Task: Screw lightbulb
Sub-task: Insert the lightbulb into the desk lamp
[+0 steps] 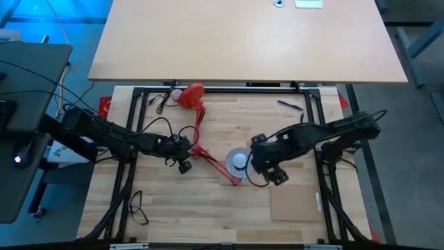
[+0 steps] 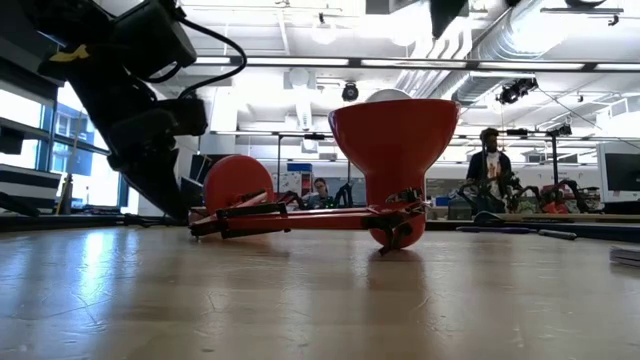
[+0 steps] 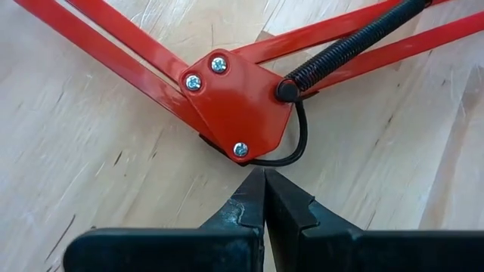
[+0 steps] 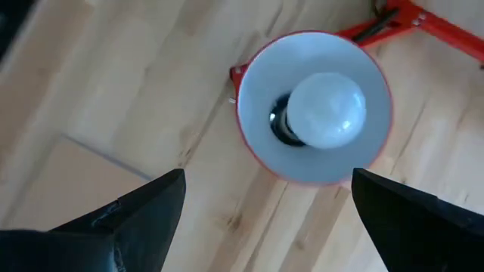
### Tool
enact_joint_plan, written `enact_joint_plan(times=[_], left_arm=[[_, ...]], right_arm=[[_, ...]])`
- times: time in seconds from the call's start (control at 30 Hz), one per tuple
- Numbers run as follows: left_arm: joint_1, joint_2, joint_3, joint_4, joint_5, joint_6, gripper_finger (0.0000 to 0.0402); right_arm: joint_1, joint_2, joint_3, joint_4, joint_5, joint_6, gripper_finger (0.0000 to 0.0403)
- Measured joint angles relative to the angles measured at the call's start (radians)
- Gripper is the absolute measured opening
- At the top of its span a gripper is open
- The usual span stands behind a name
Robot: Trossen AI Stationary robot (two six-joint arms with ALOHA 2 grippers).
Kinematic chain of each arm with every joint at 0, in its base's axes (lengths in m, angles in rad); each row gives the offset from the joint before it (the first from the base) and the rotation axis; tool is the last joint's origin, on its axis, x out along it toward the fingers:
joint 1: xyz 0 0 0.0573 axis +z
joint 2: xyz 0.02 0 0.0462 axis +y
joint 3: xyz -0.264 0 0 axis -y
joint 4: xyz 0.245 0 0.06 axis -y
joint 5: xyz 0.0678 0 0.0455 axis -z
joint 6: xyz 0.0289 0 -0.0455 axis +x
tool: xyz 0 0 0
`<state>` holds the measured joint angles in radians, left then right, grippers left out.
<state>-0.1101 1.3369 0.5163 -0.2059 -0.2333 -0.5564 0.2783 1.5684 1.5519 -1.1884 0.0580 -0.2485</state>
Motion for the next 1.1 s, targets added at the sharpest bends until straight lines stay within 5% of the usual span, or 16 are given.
enact_joint_plan(times=[0.6, 1.1], left_arm=[[0.0, 0.0, 0.0, -0.007, -0.012, -0.008, 0.0], [0.0, 0.0, 0.0, -0.007, -0.013, 0.003, 0.0]], right_arm=[[-0.109, 0.269, 0.169, 0.034, -0.092, -0.286, 0.0367], [-0.136, 0.302, 0.174, 0.009, -0.111, -0.367, 0.0367]])
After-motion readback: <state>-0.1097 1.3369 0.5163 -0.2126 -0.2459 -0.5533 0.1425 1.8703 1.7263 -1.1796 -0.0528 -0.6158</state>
